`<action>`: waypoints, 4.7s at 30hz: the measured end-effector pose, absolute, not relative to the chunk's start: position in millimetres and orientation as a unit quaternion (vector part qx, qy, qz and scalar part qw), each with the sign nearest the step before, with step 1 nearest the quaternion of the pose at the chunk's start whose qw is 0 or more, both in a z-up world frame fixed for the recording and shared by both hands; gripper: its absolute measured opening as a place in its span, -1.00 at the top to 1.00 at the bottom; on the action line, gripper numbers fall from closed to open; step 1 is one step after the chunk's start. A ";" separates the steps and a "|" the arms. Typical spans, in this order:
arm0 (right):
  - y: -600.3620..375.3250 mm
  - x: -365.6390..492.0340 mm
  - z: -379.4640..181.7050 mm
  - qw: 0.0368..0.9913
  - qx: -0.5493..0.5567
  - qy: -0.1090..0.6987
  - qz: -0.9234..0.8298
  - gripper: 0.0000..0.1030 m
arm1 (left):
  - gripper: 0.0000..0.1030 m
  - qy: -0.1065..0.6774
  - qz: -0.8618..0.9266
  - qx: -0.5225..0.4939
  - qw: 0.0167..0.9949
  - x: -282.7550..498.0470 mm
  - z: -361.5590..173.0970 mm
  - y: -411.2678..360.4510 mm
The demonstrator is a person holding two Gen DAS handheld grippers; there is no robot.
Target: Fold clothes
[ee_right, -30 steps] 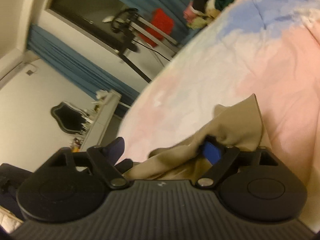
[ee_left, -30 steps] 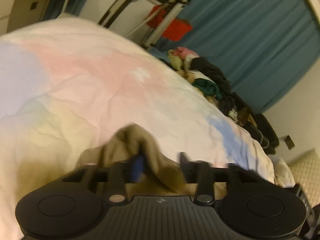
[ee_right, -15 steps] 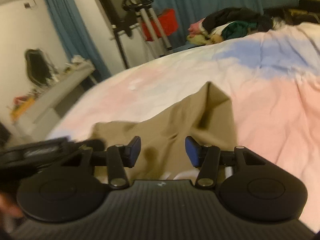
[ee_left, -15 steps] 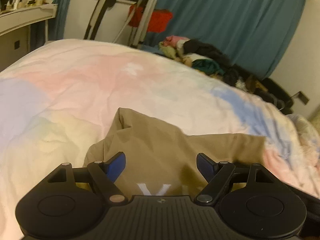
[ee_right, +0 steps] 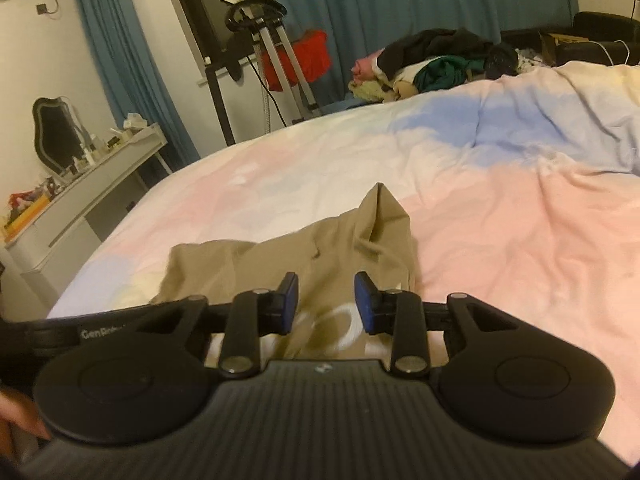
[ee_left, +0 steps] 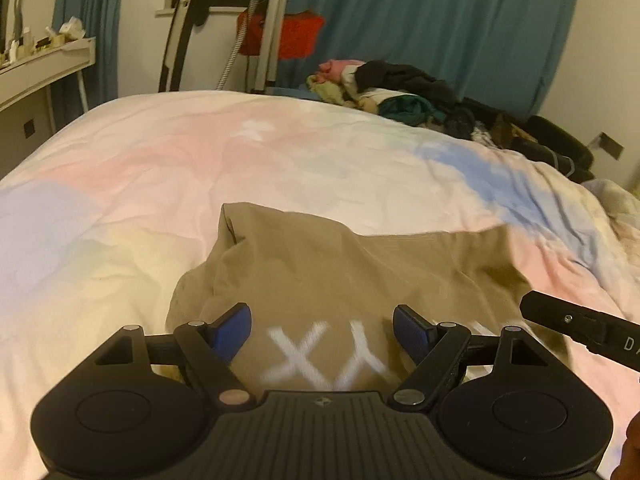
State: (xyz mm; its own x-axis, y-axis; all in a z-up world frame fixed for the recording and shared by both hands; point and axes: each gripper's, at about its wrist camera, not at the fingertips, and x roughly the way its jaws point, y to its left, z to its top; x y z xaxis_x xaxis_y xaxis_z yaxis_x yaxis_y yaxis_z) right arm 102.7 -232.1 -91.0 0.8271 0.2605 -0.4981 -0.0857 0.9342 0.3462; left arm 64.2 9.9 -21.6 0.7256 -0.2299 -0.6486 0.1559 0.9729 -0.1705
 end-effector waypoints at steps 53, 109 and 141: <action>-235.9 63.0 -159.7 0.698 0.571 0.377 0.211 -0.78 | 0.48 0.390 -0.085 -0.390 0.829 22.7 -54.5 79.8; -514.6 285.2 20.1 0.900 0.416 0.128 -0.023 0.66 | 0.56 0.339 -0.260 -0.263 0.865 327.0 115.6 -245.7; -396.5 84.3 62.3 0.922 0.290 0.240 -0.096 0.49 | -0.64 0.271 -0.258 0.039 0.927 75.1 163.9 -194.4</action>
State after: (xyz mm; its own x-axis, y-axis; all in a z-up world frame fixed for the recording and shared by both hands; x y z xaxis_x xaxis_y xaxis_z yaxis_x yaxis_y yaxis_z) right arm 84.3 -396.5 62.3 0.8666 -0.0373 -0.4977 0.3153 0.8139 0.4881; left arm 75.1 -194.4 163.9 0.7204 -0.4567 -0.5220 0.4989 0.8641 -0.0674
